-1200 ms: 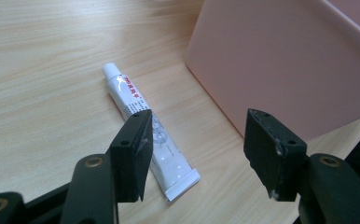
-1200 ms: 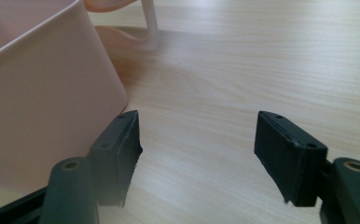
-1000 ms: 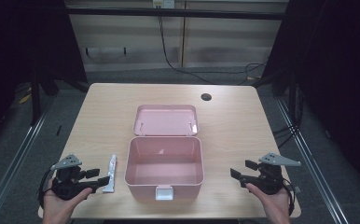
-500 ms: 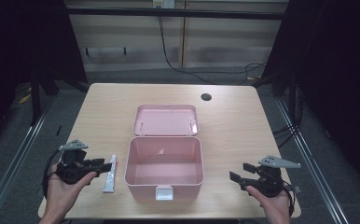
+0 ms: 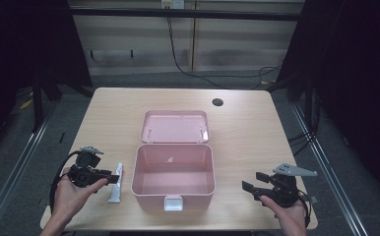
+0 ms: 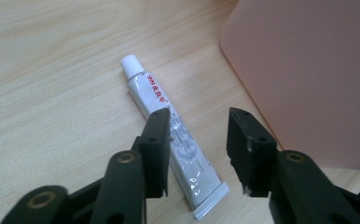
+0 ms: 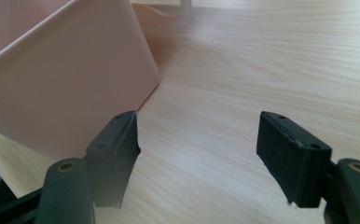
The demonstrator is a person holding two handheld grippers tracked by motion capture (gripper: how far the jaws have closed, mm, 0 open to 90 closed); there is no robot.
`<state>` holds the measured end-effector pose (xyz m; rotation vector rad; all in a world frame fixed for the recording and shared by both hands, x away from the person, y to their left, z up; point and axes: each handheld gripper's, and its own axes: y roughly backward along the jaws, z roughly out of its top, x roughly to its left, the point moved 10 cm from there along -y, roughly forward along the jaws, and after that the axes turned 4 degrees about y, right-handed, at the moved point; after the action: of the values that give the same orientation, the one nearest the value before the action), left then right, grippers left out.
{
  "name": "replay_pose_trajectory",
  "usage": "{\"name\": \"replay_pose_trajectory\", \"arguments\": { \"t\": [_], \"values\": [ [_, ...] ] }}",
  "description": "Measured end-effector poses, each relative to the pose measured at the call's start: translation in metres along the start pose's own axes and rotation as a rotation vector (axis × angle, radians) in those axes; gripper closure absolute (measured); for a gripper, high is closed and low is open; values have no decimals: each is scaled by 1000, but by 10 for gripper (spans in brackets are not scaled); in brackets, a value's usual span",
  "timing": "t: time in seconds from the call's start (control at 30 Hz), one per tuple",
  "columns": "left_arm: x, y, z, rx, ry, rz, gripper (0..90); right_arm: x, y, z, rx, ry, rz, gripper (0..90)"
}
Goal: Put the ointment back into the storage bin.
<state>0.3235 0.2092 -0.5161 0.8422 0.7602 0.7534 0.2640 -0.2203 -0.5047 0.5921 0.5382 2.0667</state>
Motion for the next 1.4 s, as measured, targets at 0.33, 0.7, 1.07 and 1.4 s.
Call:
{"name": "replay_pose_trajectory", "arguments": {
  "t": [0.33, 0.7, 1.07, 1.4],
  "values": [
    [6, -15, -3, 75, 5, 30, 589, 1, -3, -1, 16, 11, 11, 291],
    [12, -30, -5, 160, 16, 58, 560, 3, -7, -3, 34, -20, 41, 281],
    [16, -45, -7, 230, 11, 91, 587, 4, -8, -4, 40, -29, 46, 270],
    [17, -46, -6, 231, -38, 113, 666, 4, -9, -4, 35, -53, 66, 268]
  ]
}}
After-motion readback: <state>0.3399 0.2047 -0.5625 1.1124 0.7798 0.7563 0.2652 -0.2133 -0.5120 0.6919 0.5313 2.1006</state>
